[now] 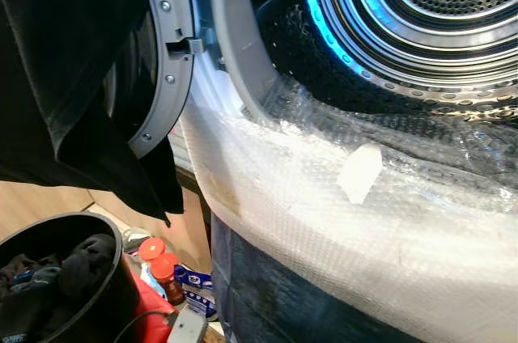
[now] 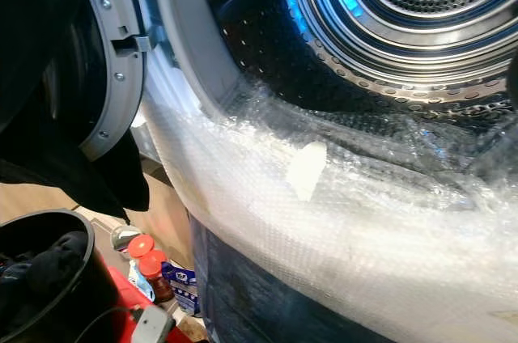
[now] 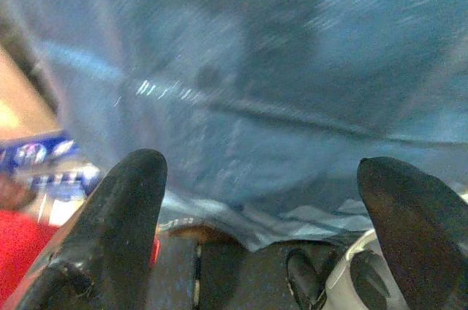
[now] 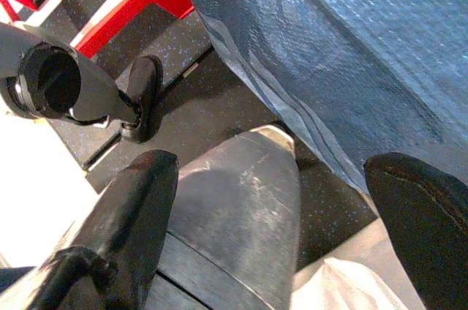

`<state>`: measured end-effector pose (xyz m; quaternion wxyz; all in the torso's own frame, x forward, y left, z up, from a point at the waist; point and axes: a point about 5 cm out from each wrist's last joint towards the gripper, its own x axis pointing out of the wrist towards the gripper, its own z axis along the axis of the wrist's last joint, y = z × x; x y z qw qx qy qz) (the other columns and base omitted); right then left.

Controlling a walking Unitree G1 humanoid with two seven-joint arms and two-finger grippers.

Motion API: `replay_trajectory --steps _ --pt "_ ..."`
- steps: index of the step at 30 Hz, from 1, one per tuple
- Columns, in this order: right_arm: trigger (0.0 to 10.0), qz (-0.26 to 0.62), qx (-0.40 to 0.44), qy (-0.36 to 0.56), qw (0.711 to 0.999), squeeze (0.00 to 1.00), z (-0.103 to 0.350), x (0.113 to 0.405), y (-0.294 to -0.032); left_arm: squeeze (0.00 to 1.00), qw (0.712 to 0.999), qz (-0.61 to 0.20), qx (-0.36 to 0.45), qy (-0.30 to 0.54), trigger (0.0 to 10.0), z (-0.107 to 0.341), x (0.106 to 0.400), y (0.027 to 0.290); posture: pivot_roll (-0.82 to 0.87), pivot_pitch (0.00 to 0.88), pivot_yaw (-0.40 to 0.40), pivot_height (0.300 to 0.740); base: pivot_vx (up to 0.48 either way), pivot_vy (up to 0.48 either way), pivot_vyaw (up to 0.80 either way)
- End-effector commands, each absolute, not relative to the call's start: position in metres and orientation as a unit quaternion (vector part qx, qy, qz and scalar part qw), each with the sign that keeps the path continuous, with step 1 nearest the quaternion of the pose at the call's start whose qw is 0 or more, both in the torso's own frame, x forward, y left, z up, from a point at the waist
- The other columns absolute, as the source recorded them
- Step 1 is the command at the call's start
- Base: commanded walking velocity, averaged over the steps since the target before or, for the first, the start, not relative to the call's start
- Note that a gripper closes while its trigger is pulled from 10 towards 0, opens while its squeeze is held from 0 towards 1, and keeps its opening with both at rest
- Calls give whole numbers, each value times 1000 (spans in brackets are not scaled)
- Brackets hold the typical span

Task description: Clothes washing

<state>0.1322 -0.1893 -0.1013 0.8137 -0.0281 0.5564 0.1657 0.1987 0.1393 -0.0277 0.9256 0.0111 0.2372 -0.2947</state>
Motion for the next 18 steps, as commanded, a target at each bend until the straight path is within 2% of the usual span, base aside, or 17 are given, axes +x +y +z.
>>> replay_trajectory --steps 1,9,12,14,16,17,18 --pt "10000 166 -24 574 802 0 -106 121 -184 0 918 -312 32 242 10000 -25 195 145 17 0 18 740 0 0 0" --pt "10000 155 -37 589 793 0 -109 115 -180 0 912 -344 156 161 10000 35 199 168 56 23 28 740 0 0 0" --pt "10000 154 -39 590 791 0 -110 114 -181 0 901 -334 247 125 10000 51 204 170 57 30 31 740 0 0 0" --pt "10000 154 -42 591 791 0 -110 114 -181 0 893 -286 333 97 10000 62 212 177 50 36 34 740 0 0 0" --pt "10000 153 -42 590 791 0 -109 116 -181 0 924 -206 313 82 10000 72 220 184 50 36 34 740 0 0 0" --pt "10000 151 -41 589 793 0 -109 117 -181 0 967 -133 203 82 10000 79 222 187 46 41 38 740 0 0 0" --pt "10000 150 -40 589 793 0 -109 117 -181 0 979 -107 154 83 10000 82 222 188 46 41 38 740 0 0 0"
